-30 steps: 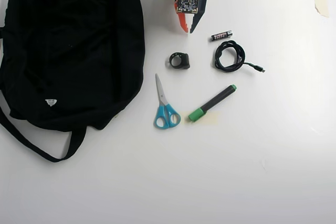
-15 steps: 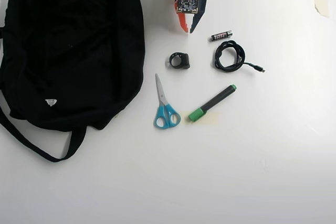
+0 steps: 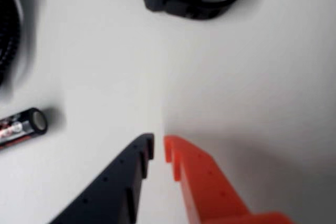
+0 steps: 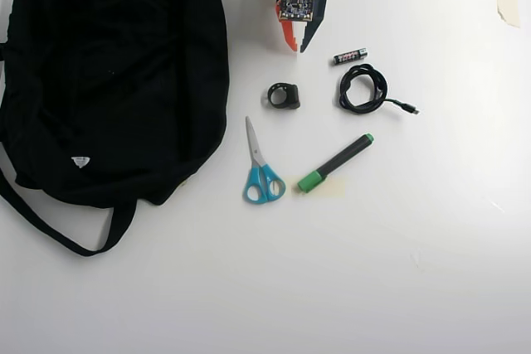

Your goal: Put the green marker into the black bag

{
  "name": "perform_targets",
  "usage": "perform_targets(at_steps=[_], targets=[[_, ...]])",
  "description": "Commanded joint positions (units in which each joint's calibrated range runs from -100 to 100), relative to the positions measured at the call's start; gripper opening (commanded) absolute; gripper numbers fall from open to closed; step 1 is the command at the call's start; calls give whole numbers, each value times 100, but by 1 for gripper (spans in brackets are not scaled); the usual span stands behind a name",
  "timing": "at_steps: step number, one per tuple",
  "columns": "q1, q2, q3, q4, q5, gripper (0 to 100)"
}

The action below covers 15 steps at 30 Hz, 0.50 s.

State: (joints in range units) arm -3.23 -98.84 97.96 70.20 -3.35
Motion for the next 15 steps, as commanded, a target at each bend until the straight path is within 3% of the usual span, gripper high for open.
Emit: perform_targets(at_steps=[1,10,15], targets=[[-28,-33,133,-26,20,2],[-103,-17,-20,-130,-17,3],[-125,282,-514,-758,-33,3]])
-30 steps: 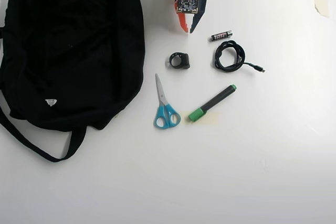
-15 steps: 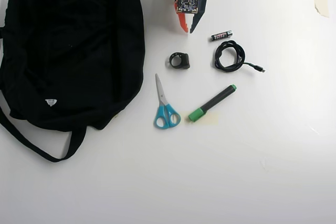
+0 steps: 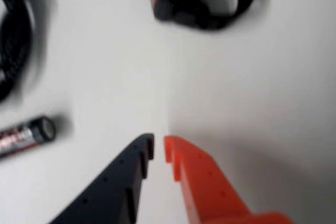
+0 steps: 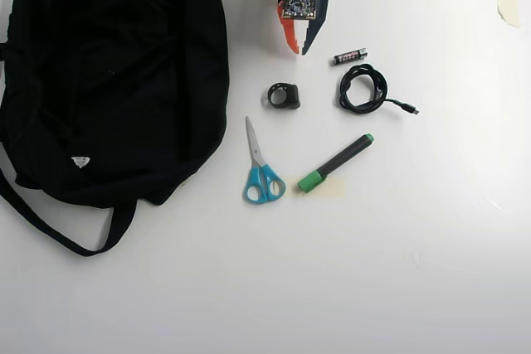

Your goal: Put the green marker into the black bag

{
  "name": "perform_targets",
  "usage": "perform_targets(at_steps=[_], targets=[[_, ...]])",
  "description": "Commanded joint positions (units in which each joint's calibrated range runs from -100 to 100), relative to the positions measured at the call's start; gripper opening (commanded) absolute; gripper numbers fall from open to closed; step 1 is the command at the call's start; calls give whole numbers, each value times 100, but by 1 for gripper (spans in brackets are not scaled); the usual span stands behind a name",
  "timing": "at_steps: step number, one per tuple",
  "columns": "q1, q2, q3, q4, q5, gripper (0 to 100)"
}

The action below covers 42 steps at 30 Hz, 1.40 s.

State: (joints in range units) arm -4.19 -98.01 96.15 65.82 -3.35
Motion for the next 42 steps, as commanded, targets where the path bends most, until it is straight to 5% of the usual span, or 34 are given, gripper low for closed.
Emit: perform_targets(at_steps=[1,10,27,42], targets=[[-30,332,-486,-407,-33,3],[-217,1610,-2427,-1087,-33,3],[-307,5286,-4682,-3947,30,3],[-112,8050,-7980,-4153,188,3]])
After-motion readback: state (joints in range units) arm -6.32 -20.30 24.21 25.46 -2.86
